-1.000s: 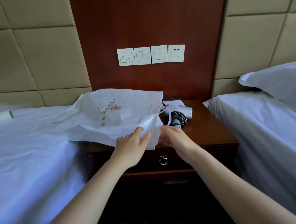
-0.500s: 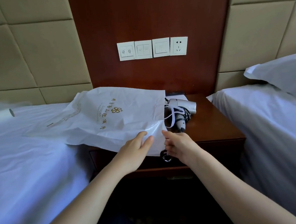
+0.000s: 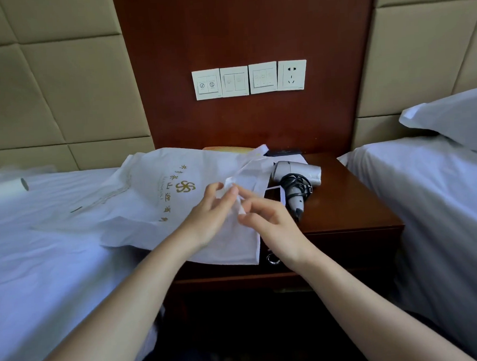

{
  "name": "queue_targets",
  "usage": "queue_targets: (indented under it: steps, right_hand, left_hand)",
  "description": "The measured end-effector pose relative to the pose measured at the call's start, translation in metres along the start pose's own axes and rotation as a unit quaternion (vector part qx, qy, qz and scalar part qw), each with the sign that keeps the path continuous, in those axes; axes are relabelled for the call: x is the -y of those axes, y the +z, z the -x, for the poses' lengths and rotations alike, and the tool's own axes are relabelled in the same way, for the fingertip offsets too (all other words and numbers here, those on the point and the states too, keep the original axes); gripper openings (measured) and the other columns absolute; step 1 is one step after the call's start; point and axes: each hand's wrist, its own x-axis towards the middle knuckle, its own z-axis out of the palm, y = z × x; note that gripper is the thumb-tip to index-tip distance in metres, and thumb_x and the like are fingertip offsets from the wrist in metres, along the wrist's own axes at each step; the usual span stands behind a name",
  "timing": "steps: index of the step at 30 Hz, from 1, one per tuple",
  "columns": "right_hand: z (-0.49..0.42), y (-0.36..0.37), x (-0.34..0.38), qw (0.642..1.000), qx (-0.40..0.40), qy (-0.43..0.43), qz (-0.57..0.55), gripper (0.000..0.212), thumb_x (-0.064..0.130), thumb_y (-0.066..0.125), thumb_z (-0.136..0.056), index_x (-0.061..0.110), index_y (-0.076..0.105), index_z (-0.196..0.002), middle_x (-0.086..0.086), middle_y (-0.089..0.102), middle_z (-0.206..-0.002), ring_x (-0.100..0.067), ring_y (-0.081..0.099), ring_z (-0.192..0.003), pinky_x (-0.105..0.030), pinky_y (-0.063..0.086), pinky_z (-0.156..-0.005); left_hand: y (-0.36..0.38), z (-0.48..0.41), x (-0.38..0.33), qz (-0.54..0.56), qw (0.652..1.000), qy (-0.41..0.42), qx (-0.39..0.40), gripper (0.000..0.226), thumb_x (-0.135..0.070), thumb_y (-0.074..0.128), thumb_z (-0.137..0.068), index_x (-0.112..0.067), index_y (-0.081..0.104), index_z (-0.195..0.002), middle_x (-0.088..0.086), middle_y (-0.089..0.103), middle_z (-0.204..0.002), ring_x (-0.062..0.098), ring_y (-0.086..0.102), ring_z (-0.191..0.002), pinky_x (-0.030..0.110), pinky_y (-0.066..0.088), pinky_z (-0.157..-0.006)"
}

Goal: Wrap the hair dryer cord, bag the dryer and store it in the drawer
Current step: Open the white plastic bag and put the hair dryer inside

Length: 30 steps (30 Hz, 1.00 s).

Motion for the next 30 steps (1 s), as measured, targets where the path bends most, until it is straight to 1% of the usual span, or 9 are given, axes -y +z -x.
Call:
queue_targets:
  steps: [2, 4, 8, 10, 13, 18, 21, 26, 30]
  right_hand:
    - [-0.005, 0.007, 0.003, 1.000, 0.000, 0.004, 0.004, 0.021, 0.012, 0.047, -0.089, 0.010, 0.046, -0.069, 0.000, 0.064, -0.096, 0.010, 0.054, -0.097, -0.008, 0.037, -0.085]
    - [-0.012, 0.012, 0.003, 1.000, -0.011, 0.011, -0.018, 0.018, 0.032, 0.046, -0.087, 0.015, 0.046, -0.080, 0.013, 0.060, -0.090, 0.007, 0.054, -0.095, -0.017, 0.036, -0.089]
    - [-0.019, 0.018, -0.004, 0.994, -0.001, 0.042, -0.104, 0.044, 0.059, 0.034, -0.083, 0.024, 0.048, -0.107, -0.005, 0.058, -0.129, -0.006, 0.054, -0.121, -0.022, 0.040, -0.101]
    - [-0.016, 0.020, -0.004, 0.991, 0.036, 0.077, -0.103, 0.042, 0.053, 0.023, -0.092, 0.027, 0.050, -0.110, -0.008, 0.058, -0.130, -0.012, 0.055, -0.121, -0.022, 0.041, -0.100]
    - [-0.013, 0.017, -0.002, 0.986, 0.011, 0.118, -0.118, 0.042, 0.044, 0.016, -0.100, 0.023, 0.047, -0.117, -0.006, 0.068, -0.106, -0.013, 0.067, -0.098, -0.017, 0.049, -0.081]
    - [-0.021, -0.012, 0.003, 0.978, -0.192, 0.081, 0.020, 0.022, 0.016, 0.036, -0.098, 0.013, 0.056, -0.107, -0.008, 0.068, -0.076, -0.022, 0.066, -0.066, -0.029, 0.048, -0.066]
    - [-0.030, -0.048, -0.003, 0.929, -0.313, 0.081, 0.183, 0.020, 0.009, 0.044, -0.089, 0.012, 0.061, -0.099, -0.002, 0.063, -0.084, -0.023, 0.062, -0.085, -0.031, 0.045, -0.074]
    - [-0.040, -0.098, -0.022, 0.854, -0.321, 0.227, 0.341, 0.051, 0.028, 0.054, -0.088, 0.009, 0.039, -0.133, -0.017, 0.041, -0.134, -0.037, 0.043, -0.120, -0.043, 0.039, -0.100]
    - [-0.057, -0.111, -0.026, 0.839, -0.317, 0.325, 0.301, 0.078, 0.045, 0.060, -0.085, -0.004, 0.027, -0.135, -0.022, 0.043, -0.135, -0.037, 0.048, -0.119, -0.037, 0.042, -0.090]
  left_hand:
    - [-0.005, -0.001, -0.006, 0.060, 0.998, -0.030, 0.012, 0.049, -0.057, 0.038, -0.091, -0.024, 0.044, -0.127, -0.005, 0.058, -0.113, 0.015, 0.063, -0.091, 0.032, 0.047, -0.089]
    - [-0.012, -0.002, -0.007, 0.138, 0.988, -0.071, 0.023, 0.040, -0.051, 0.045, -0.091, -0.021, 0.053, -0.117, 0.001, 0.063, -0.099, 0.019, 0.064, -0.075, 0.040, 0.049, -0.089]
    - [-0.025, 0.000, -0.007, 0.190, 0.973, -0.123, 0.039, 0.035, -0.042, 0.056, -0.088, -0.016, 0.059, -0.112, 0.010, 0.062, -0.088, 0.026, 0.064, -0.070, 0.035, 0.053, -0.072]
    - [-0.026, 0.001, -0.006, 0.167, 0.977, -0.134, 0.013, 0.022, -0.034, 0.059, -0.088, -0.014, 0.060, -0.098, 0.006, 0.064, -0.079, 0.021, 0.065, -0.066, 0.029, 0.053, -0.061]
    - [-0.023, -0.002, -0.003, 0.136, 0.979, -0.146, -0.032, 0.011, -0.022, 0.061, -0.089, -0.013, 0.055, -0.087, 0.005, 0.063, -0.075, 0.018, 0.065, -0.066, 0.027, 0.051, -0.053]
    - [-0.025, -0.008, 0.004, 0.036, 0.991, -0.117, -0.061, 0.023, 0.000, 0.054, -0.087, -0.012, 0.049, -0.105, 0.007, 0.056, -0.088, 0.016, 0.057, -0.070, 0.023, 0.051, -0.047]
    - [-0.032, -0.008, 0.009, -0.036, 0.993, -0.100, -0.052, 0.023, 0.001, 0.053, -0.086, -0.010, 0.048, -0.105, 0.011, 0.054, -0.090, 0.017, 0.054, -0.070, 0.016, 0.046, -0.039]
    - [-0.042, -0.014, 0.006, -0.139, 0.983, -0.118, 0.013, 0.026, 0.000, 0.050, -0.081, -0.011, 0.055, -0.104, 0.012, 0.061, -0.106, 0.026, 0.061, -0.087, 0.028, 0.052, -0.060]
    - [-0.046, -0.019, -0.002, -0.214, 0.969, -0.117, 0.026, 0.036, -0.001, 0.052, -0.077, -0.012, 0.052, -0.111, 0.013, 0.060, -0.117, 0.032, 0.060, -0.103, 0.035, 0.048, -0.074]
